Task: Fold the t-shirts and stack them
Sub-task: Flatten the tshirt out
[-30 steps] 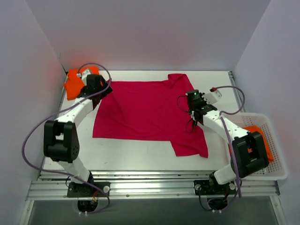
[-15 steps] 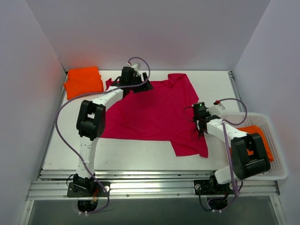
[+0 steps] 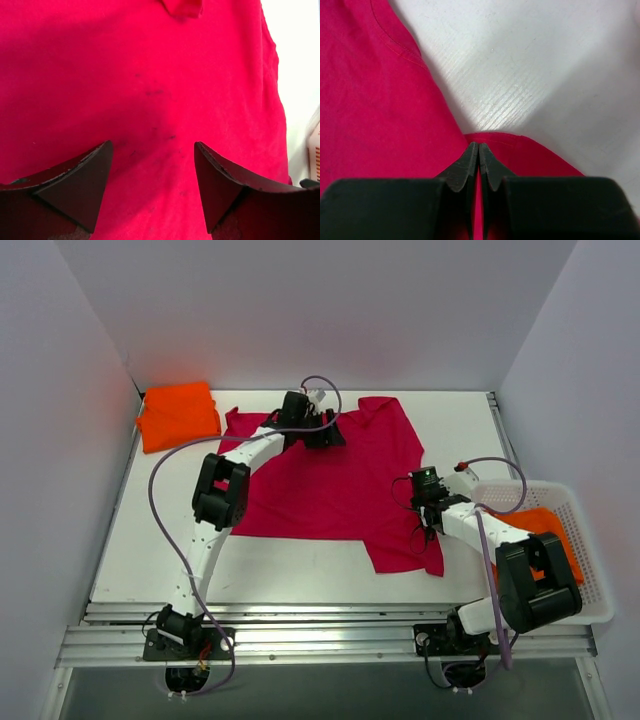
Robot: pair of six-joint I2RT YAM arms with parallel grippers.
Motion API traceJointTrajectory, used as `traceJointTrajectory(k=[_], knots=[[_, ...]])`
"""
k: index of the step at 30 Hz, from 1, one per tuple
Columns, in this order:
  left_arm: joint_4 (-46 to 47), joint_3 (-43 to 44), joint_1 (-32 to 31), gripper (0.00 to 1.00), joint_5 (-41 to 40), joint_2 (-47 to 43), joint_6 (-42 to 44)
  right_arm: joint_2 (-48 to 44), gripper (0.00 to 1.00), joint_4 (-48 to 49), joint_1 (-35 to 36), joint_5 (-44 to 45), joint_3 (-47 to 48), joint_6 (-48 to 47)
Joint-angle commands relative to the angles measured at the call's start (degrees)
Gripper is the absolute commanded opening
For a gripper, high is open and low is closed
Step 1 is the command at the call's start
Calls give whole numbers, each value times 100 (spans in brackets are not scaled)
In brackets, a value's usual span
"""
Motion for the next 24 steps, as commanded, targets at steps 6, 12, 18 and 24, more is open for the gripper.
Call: traceJointTrajectory(k=[6, 12, 18, 24], knots=[[-1299, 476, 451, 75, -1610, 199, 405, 28, 0, 38, -14, 159, -32, -46], [-1325, 45, 1278, 72, -2129, -55, 274, 46, 27, 90, -14, 142, -58, -73], [-1316, 106, 1455, 72, -1929, -47, 370, 195, 28, 432, -14, -7, -94, -55], [-1185, 176, 1297, 71, -1560, 84, 449, 739, 19, 1504, 3, -665, 239, -186]])
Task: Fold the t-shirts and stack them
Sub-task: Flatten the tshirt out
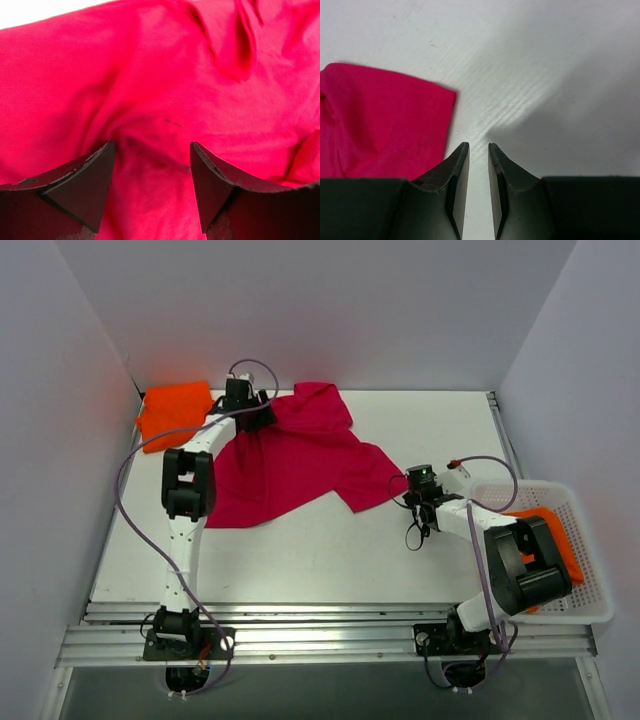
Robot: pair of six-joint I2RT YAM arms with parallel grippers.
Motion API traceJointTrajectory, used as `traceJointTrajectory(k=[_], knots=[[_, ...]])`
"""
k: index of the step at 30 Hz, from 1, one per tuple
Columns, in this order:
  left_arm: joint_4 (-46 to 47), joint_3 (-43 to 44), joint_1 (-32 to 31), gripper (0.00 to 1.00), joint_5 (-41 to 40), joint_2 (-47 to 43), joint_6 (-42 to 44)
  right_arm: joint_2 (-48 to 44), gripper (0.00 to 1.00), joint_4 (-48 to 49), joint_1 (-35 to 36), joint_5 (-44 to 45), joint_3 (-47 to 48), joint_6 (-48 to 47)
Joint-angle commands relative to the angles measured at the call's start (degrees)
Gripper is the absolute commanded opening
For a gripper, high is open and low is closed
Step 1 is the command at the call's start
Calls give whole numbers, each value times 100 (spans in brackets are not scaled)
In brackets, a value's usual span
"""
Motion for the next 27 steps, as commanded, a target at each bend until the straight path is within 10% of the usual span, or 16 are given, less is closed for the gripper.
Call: traceJointTrajectory(k=[1, 15, 27], knots=[[-531, -36, -318, 70, 239, 146, 250, 320, 18, 821, 31, -522, 354, -126], [-1059, 546, -1180, 68, 434, 287, 971, 1673, 17, 1174, 216, -523, 2331, -513], [-971, 237, -1118, 68, 284, 102, 1024, 1483, 18, 629, 243, 206, 1877, -214]])
